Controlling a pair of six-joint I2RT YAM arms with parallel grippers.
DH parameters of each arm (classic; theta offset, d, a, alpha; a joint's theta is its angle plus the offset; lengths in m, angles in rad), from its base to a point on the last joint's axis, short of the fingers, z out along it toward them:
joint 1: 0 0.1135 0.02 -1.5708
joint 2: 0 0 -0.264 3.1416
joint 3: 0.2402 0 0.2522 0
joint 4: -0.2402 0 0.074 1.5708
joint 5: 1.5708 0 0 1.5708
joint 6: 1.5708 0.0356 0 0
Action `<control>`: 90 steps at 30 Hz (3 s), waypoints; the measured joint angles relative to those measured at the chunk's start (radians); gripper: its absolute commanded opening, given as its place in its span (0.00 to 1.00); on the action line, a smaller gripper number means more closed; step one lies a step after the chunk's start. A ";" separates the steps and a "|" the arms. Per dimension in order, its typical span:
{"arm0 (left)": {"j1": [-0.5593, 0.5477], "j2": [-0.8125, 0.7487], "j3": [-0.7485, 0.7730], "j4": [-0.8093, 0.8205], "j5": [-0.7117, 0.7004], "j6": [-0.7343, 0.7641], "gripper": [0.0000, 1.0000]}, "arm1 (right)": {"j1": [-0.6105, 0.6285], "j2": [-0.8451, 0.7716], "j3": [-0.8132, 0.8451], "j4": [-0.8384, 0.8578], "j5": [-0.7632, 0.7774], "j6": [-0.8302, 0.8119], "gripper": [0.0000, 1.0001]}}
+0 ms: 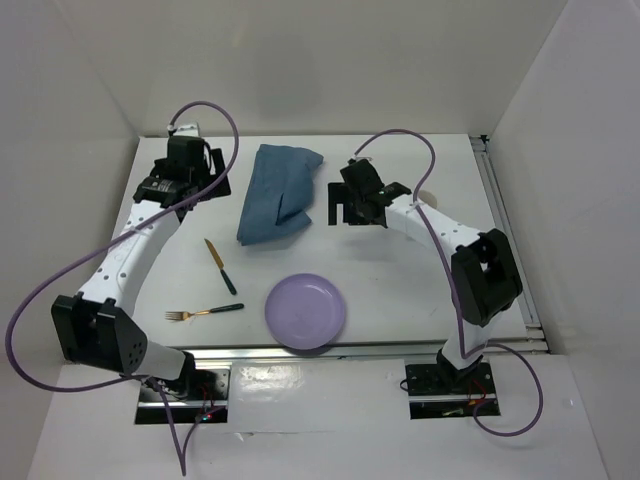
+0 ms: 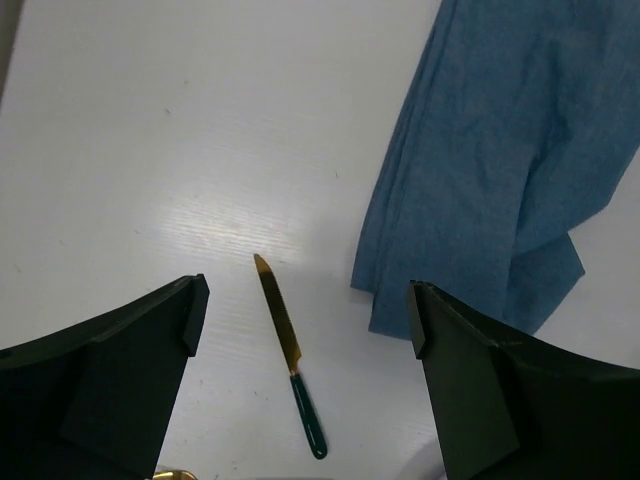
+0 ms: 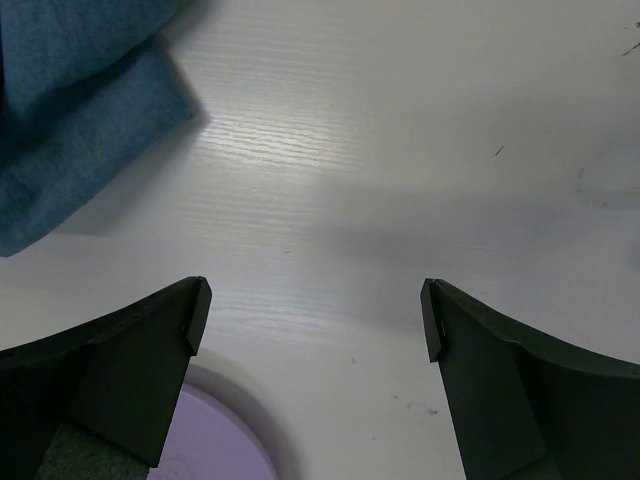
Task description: Set the dinner table for one person
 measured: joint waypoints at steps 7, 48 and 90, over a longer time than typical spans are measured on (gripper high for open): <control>-0.001 0.062 0.004 -0.063 0.109 -0.030 0.94 | 0.006 -0.021 -0.027 0.000 0.025 0.008 1.00; 0.564 -0.184 -0.251 -0.188 0.516 -0.397 0.90 | 0.512 0.549 0.411 0.461 0.290 -0.838 0.83; 0.575 -0.204 -0.315 -0.167 0.563 -0.397 0.90 | 0.513 0.555 0.258 0.729 0.370 -1.034 0.06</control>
